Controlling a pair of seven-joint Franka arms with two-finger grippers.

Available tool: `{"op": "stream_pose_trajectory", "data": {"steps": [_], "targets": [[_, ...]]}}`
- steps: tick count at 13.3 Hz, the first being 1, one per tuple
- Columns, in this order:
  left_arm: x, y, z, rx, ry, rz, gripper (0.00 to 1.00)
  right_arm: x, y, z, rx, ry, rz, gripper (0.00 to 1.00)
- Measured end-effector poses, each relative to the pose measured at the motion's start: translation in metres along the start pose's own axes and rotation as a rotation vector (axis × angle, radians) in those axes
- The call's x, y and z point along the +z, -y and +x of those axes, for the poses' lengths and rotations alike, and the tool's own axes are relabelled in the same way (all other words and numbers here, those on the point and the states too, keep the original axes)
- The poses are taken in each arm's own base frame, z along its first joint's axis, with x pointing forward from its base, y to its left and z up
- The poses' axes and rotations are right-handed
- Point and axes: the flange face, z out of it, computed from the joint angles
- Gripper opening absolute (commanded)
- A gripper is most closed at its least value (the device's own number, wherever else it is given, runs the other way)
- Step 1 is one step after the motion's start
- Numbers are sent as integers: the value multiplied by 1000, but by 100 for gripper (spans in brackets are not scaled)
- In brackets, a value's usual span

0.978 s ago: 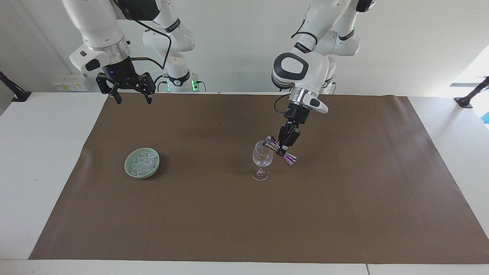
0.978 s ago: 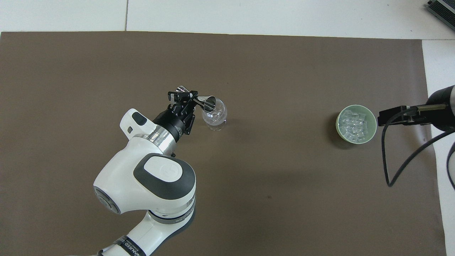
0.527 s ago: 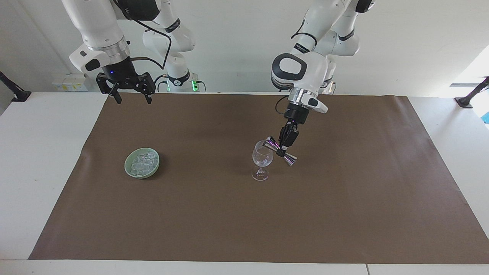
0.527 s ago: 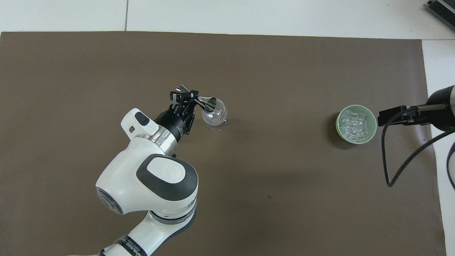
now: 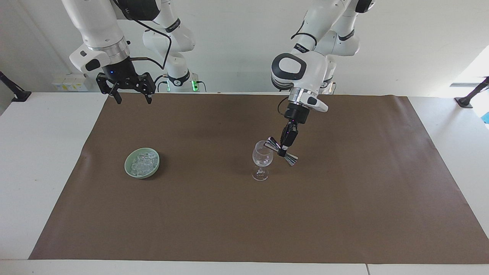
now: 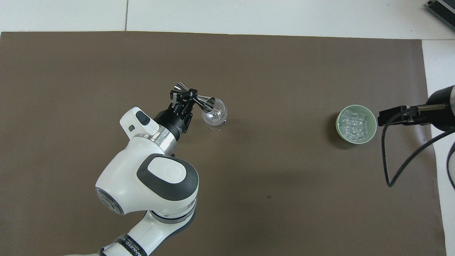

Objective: Pour wine and add ice with both arms
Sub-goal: 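Hold the jigger tipped over the glass with the left gripper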

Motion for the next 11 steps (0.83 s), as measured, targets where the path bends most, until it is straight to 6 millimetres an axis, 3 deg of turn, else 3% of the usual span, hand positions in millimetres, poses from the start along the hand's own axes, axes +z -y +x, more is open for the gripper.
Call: {"op": "stream_pose_trajectory", "data": {"steps": [11], "targets": [[0, -3, -5, 121, -17, -11, 0, 0, 0, 0, 0, 0, 0, 100]]}}
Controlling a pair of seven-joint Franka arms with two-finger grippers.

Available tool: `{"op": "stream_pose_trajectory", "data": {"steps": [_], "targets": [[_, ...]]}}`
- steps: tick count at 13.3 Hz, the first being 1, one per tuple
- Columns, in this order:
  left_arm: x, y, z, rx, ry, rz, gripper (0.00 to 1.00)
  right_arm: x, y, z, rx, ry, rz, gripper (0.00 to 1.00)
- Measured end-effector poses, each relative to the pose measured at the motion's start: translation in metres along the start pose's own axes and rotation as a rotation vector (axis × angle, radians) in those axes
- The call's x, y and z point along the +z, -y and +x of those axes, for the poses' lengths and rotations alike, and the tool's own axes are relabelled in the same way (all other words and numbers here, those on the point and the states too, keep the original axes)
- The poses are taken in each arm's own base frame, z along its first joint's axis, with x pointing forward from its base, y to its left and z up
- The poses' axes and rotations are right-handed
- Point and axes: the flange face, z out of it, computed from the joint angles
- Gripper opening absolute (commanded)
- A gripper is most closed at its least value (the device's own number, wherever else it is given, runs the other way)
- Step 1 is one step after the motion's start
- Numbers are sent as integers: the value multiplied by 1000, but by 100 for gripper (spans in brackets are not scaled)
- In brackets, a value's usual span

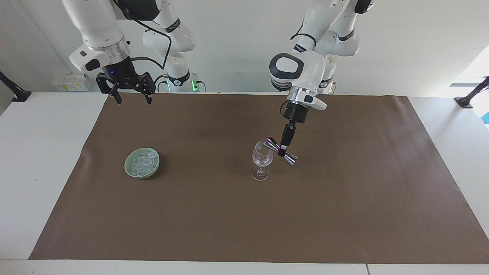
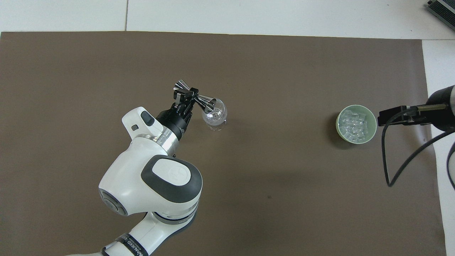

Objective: Pour wine and add ice with both arms
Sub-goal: 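Hold the jigger tipped over the glass with the left gripper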

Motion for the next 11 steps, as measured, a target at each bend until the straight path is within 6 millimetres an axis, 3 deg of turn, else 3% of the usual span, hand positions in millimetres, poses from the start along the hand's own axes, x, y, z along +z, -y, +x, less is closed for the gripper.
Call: {"op": "stream_pose_trajectory", "data": {"steps": [11], "targets": [[6, -3, -5, 139, -14, -7, 0, 0, 0, 0, 0, 0, 0, 100]]}}
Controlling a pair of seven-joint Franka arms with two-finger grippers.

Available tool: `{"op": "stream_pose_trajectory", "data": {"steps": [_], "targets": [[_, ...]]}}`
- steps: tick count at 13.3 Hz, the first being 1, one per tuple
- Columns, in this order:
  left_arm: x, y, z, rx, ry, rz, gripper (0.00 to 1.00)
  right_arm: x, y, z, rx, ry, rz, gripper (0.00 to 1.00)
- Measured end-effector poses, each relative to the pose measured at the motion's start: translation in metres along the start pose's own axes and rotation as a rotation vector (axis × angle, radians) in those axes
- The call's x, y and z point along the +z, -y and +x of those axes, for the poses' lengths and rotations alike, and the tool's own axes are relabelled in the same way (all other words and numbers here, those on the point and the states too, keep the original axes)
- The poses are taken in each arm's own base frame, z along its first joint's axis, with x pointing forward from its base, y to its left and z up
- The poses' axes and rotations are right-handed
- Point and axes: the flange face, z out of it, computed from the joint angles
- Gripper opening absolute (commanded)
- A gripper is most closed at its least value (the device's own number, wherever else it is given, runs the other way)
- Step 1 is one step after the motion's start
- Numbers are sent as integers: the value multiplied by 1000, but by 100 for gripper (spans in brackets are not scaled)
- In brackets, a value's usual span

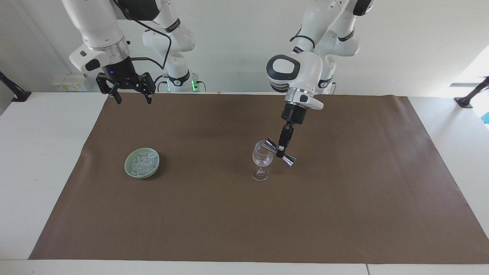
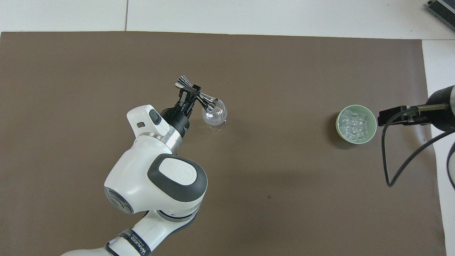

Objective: Pour wine and add ice with both arms
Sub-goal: 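Hold the jigger tipped over the glass with the left gripper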

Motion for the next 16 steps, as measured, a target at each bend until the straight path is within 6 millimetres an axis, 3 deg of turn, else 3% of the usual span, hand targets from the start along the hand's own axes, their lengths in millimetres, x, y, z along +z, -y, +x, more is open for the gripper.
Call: {"op": "stream_pose_trajectory", "data": {"steps": [16], "targets": [[-1, -7, 7, 94, -21, -15, 0, 0, 0, 0, 0, 0, 0, 100]]}}
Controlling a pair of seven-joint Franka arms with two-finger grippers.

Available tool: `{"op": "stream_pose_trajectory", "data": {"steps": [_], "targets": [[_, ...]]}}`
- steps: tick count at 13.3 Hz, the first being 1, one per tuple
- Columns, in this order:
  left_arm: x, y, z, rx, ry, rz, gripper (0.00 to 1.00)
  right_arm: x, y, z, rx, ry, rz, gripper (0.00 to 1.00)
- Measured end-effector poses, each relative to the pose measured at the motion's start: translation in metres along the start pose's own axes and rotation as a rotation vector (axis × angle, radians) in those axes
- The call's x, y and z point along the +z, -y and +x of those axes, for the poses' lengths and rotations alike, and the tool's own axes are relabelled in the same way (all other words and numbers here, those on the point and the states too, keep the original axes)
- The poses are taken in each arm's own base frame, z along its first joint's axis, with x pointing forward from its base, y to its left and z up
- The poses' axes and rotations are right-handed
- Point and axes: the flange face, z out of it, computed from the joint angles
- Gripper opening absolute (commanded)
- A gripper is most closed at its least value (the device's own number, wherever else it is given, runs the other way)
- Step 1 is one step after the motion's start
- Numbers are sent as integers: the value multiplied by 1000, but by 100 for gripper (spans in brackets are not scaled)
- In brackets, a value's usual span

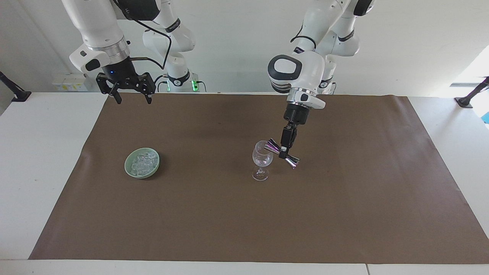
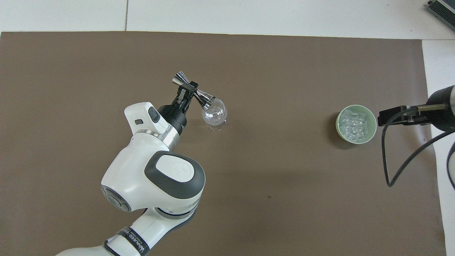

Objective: Pour wine and add ice with both arms
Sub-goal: 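Hold the jigger tipped over the glass with the left gripper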

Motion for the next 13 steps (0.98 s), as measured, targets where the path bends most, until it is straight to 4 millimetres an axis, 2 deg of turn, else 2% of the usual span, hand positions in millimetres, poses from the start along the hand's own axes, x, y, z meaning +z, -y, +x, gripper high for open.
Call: {"op": "stream_pose_trajectory", "data": {"steps": [13], "targets": [[0, -3, 0, 121, -10, -7, 0, 0, 0, 0, 0, 0, 0, 100]]}}
